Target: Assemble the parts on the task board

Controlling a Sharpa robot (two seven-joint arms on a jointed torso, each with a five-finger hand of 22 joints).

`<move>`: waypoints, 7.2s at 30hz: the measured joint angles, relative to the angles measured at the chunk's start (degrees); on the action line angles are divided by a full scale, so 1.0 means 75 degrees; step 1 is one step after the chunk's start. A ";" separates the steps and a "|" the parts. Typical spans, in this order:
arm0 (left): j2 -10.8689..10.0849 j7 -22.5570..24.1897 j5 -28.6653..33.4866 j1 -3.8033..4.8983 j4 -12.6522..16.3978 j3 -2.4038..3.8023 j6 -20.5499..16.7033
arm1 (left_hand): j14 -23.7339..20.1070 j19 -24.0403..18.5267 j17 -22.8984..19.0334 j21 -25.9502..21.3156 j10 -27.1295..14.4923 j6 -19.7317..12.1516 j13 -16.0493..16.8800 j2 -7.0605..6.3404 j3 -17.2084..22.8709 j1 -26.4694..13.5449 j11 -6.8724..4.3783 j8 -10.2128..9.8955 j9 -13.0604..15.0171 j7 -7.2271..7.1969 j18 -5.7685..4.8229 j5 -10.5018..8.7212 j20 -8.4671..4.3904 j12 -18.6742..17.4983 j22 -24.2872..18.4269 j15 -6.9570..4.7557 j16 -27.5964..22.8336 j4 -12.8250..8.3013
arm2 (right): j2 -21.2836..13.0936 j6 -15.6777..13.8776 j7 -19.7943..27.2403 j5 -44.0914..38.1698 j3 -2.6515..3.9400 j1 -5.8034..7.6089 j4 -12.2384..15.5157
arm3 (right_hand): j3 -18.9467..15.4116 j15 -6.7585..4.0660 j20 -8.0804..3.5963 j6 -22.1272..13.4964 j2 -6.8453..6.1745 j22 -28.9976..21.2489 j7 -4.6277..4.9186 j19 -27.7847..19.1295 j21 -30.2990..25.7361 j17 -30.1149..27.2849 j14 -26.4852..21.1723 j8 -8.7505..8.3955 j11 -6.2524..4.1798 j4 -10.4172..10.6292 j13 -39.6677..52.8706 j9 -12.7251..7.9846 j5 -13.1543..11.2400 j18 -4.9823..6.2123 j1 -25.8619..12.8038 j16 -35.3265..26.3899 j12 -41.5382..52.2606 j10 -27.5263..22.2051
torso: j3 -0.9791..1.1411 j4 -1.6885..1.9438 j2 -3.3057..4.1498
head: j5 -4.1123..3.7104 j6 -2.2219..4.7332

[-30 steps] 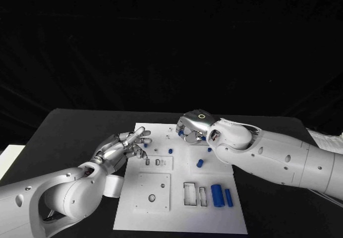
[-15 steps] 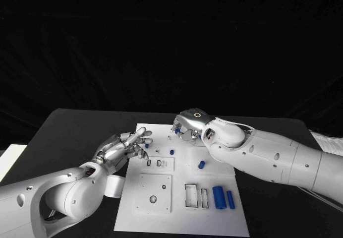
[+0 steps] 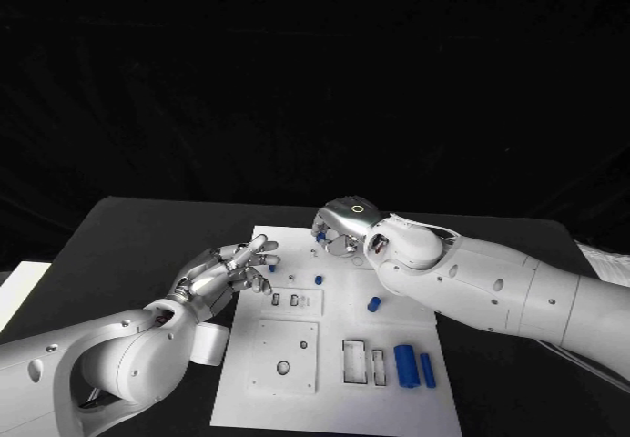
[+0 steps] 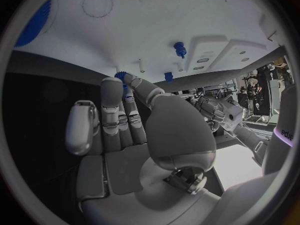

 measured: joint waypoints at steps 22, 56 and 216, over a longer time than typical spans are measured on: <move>-0.0019 -0.0007 0.0001 0.0050 0.0042 0.0021 -0.0003 | 0.0000 0.0000 0.0000 0.0000 -0.0028 0.0000 0.0006 0.0000 -0.0022 0.0000 -0.0028 -0.0030 0.0000 0.0000 0.0000 0.0000 0.0000 0.0000 0.0000 0.0000 0.0000 -0.0021 | 0.0244 0.0015 0.0052 -0.0003 0.0035 0.0028 -0.0416 | 0.0000 0.0012 0.0000 -0.0001 0.0000 0.0000 0.0000 0.0000 0.0000 -0.0035 0.0011 -0.0015 0.0000 0.0044 0.0155 0.0025 -0.0073 0.0000 0.0001 0.0000 -0.0022 0.0000 | -0.0029 0.0051 0.0112 | 0.0011 0.0007; -0.0107 -0.0042 0.0002 0.0083 0.0030 0.0025 -0.0013 | -0.0027 -0.0055 0.0001 0.0000 -0.0033 -0.0001 0.0013 0.0000 -0.0021 0.0000 -0.0022 -0.0029 -0.0004 0.0001 -0.0001 0.0000 -0.0001 -0.0031 -0.0001 0.0027 -0.0030 -0.0021 | -0.0847 -0.0624 -0.0139 0.0196 0.0067 0.0113 0.0688 | -0.1284 0.0088 0.0164 -0.1593 -0.1028 -0.1930 0.0236 -0.0460 -0.1236 -0.0968 -0.0036 0.0003 -0.0273 0.2128 0.0444 -0.0348 -0.0258 0.0294 0.0269 -0.1017 0.0843 0.0087 | -0.0025 -0.0002 0.0112 | -0.0021 0.0082; 0.0033 -0.0179 0.0003 0.0085 -0.0158 0.0023 -0.0012 | -0.0081 -0.0109 0.0001 0.0000 -0.0083 -0.0027 0.0038 0.0030 -0.0001 0.0030 -0.0026 -0.0059 -0.0008 0.0026 -0.0001 0.0000 0.0000 -0.0031 -0.0002 0.0027 -0.0122 -0.0083 | -0.0158 0.0871 -0.0721 0.0856 0.0006 0.0110 0.0719 | -0.1007 0.0039 0.0054 -0.2866 -0.1053 0.1305 0.0004 0.0573 0.0703 0.5896 0.0148 0.3277 -0.0546 0.3434 0.9463 0.1063 0.1661 -0.0237 0.0550 0.5102 1.0061 0.1528 | 0.0081 -0.0247 0.0039 | 0.0078 -0.0085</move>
